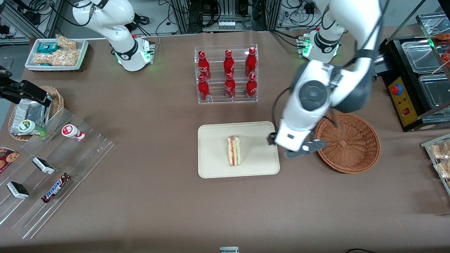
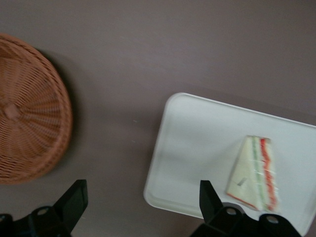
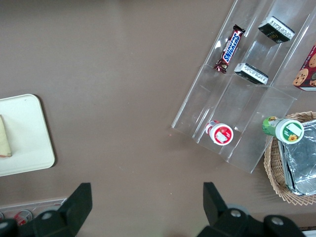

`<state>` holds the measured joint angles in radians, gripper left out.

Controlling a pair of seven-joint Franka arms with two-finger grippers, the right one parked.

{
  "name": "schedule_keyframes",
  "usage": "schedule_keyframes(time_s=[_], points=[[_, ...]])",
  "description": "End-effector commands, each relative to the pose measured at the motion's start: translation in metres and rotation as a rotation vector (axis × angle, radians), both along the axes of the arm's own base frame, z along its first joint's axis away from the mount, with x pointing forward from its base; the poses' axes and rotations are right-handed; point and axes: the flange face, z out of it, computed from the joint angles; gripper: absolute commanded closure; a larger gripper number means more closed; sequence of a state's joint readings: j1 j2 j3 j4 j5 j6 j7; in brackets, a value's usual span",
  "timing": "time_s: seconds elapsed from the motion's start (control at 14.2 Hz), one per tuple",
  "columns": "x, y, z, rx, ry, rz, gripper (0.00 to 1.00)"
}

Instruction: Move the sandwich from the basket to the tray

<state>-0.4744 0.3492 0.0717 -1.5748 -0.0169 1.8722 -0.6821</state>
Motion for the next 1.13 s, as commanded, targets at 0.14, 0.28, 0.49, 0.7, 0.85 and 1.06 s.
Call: schedule_keyframes(time_s=[0.14, 0.28, 0.49, 0.7, 0.85, 1.06], points=[[-0.026, 0.116, 0.031, -0.042, 0.036, -0.101, 0.0], [-0.03, 0.16, 0.049, -0.053, 0.064, -0.163, 0.0], [-0.038, 0.204, 0.077, -0.059, 0.062, -0.214, 0.0], [-0.049, 0.248, 0.105, -0.066, 0.059, -0.252, 0.0], [-0.047, 0.261, 0.132, -0.073, 0.045, -0.297, 0.0], [-0.039, 0.269, 0.162, -0.067, -0.005, -0.3, 0.0]])
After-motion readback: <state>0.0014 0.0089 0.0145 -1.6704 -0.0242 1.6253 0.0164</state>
